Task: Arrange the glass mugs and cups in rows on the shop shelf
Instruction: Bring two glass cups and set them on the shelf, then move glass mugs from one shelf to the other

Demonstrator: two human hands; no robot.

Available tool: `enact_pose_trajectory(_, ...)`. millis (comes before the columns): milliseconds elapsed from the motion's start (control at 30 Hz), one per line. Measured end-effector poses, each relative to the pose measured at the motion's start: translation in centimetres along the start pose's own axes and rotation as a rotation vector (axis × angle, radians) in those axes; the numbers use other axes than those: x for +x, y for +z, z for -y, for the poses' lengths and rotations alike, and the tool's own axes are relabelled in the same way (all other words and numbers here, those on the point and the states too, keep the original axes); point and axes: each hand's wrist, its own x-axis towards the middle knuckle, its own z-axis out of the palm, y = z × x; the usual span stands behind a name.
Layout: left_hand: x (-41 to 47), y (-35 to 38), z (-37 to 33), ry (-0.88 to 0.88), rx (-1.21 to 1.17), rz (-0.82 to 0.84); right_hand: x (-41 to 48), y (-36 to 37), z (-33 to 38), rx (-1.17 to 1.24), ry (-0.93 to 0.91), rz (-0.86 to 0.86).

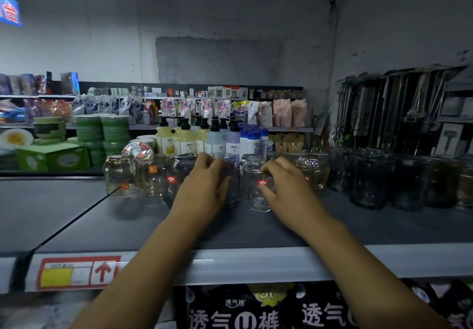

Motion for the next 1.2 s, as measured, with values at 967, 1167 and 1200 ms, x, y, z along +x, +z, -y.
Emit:
enact_pose_trajectory(967,-1.2,-4.1,0.6,0.125,-0.046,-0.008,0.2,1.3,1.4,-0.147,-0.13,-0.071)
enact_pose_trajectory(1167,-4.7,-11.8,7.4,0.088,0.063,-0.051,1.6,3.3,10.5,-0.096,-0.265,-0.014)
enact_pose_trajectory(1200,-5.5,-13.2,9.4,0.064,0.09,-0.043,2.0,4.2,12.4,-0.093,-0.279,0.006)
